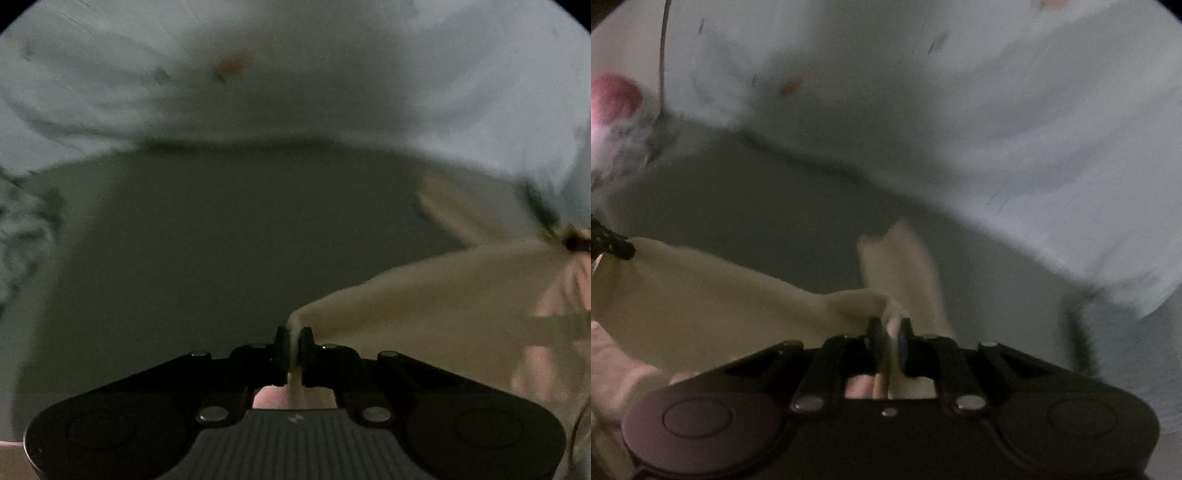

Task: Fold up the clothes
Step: 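Lift the cream shirt high with both tools and shake it out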

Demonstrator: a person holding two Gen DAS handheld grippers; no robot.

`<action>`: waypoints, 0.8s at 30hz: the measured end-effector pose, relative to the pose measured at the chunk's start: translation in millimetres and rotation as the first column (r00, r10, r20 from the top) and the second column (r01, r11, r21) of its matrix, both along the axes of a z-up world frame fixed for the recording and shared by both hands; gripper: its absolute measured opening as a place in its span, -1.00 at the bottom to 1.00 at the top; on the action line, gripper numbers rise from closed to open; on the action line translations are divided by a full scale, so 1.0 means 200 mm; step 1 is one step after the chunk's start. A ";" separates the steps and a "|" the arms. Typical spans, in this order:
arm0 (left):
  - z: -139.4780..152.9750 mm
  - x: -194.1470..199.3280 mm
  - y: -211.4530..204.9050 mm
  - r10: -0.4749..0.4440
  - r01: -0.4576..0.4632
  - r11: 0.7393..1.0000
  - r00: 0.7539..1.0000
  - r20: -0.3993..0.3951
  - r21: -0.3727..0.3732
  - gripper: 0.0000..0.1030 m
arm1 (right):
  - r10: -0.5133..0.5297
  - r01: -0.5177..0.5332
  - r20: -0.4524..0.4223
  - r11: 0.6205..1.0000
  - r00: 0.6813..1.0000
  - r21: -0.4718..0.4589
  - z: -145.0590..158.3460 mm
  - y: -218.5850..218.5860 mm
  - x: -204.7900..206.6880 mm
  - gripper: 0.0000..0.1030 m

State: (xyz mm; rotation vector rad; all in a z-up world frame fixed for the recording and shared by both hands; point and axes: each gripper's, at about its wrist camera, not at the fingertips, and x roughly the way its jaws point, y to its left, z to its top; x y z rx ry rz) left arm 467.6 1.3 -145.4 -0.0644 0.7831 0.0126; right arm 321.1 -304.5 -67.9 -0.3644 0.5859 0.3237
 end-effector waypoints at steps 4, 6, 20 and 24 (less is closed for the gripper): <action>0.33 -0.01 -0.07 0.065 -0.088 0.993 0.962 0.265 0.078 -0.88 | -0.035 0.033 0.235 0.999 0.971 0.013 0.26 0.00 -0.12 -0.82; 0.52 -0.03 -0.10 0.082 -0.155 0.978 0.902 0.423 0.140 -0.89 | -0.053 0.048 0.349 0.999 0.936 0.022 0.39 0.00 -0.18 -0.82; 1.42 -0.56 -0.43 0.132 -0.457 0.889 0.302 0.944 0.022 -0.89 | -0.130 -0.011 0.820 0.986 0.557 0.164 1.17 -0.09 -0.70 -0.82; 1.55 -0.84 -0.47 0.146 -0.472 0.880 0.170 0.975 -0.049 -0.89 | -0.130 -0.082 0.842 0.976 0.524 0.201 1.26 -0.14 -0.89 -0.82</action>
